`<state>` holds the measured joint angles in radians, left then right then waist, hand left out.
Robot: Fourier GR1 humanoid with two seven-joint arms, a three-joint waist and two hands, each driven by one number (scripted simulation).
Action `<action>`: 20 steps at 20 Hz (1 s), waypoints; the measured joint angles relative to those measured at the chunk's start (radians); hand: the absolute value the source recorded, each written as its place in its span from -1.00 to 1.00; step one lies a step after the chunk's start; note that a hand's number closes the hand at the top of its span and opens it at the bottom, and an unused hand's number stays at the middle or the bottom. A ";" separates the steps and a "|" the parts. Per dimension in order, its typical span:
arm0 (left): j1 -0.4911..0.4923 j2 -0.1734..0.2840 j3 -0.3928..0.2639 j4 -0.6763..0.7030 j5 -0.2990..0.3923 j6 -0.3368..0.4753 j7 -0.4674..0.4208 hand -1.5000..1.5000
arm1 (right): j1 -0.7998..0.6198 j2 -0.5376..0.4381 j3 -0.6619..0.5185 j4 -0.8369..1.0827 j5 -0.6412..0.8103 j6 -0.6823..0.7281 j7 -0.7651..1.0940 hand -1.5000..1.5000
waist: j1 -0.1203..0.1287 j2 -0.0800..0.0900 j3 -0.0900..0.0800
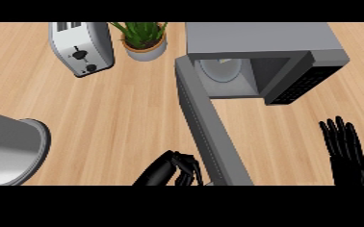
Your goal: Pick up the milk, place it into the microwave and close the microwave
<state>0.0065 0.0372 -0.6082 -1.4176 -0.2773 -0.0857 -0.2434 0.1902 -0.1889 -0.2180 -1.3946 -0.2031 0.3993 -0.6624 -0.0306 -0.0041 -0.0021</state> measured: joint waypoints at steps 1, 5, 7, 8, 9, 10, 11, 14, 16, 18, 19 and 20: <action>-0.038 -0.007 -0.020 0.037 0.016 0.026 0.000 1.00 | 0.023 -0.005 -0.002 -0.035 -0.016 0.015 0.010 -1.00 | 0.000 0.001 0.000; -0.174 -0.024 -0.131 0.176 0.112 0.148 0.000 1.00 | 0.070 -0.021 -0.002 -0.163 -0.080 0.056 0.081 -1.00 | -0.008 0.004 0.000; -0.246 -0.026 -0.194 0.224 0.172 0.218 0.014 1.00 | 0.079 -0.031 -0.001 -0.205 -0.101 0.072 0.104 -1.00 | -0.019 0.007 -0.001; -0.283 -0.028 -0.221 0.247 0.202 0.253 0.017 1.00 | 0.082 -0.033 0.001 -0.226 -0.108 0.073 0.117 -1.00 | -0.024 0.008 -0.001; -0.321 -0.027 -0.242 0.264 0.226 0.281 0.030 1.00 | 0.078 -0.044 -0.002 -0.244 -0.125 0.082 0.134 -1.00 | -0.031 0.010 -0.001; -0.350 -0.027 -0.267 0.285 0.253 0.313 0.026 1.00 | 0.083 -0.047 0.000 -0.260 -0.132 0.087 0.143 -1.00 | -0.036 0.011 -0.001; -0.376 -0.028 -0.289 0.304 0.279 0.341 0.019 1.00 | 0.086 -0.048 0.003 -0.279 -0.140 0.088 0.157 -1.00 | -0.042 0.012 -0.001; -0.459 -0.028 -0.324 0.340 0.359 0.396 0.040 1.00 | 0.089 -0.056 0.011 -0.321 -0.158 0.101 0.178 -1.00 | -0.070 0.017 -0.002; -0.506 -0.028 -0.340 0.353 0.399 0.437 0.057 1.00 | 0.086 -0.070 0.010 -0.340 -0.169 0.109 0.196 -1.00 | -0.090 0.021 -0.002; -0.550 -0.029 -0.346 0.369 0.437 0.472 0.067 1.00 | 0.079 -0.083 0.011 -0.357 -0.180 0.117 0.209 -1.00 | -0.109 0.025 -0.003; -0.565 -0.029 -0.342 0.374 0.455 0.492 0.062 1.00 | 0.074 -0.088 0.013 -0.366 -0.184 0.121 0.216 -1.00 | -0.119 0.028 -0.003; -0.574 -0.030 -0.332 0.369 0.480 0.511 0.049 1.00 | 0.071 -0.090 0.016 -0.370 -0.189 0.126 0.220 -1.00 | -0.128 0.032 -0.004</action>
<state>-0.5674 0.0072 -0.9406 -1.0489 0.2025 0.4252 -0.1945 0.2615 -0.2793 -0.2022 -1.7646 -0.3925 0.5255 -0.4425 -0.1586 0.0279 -0.0063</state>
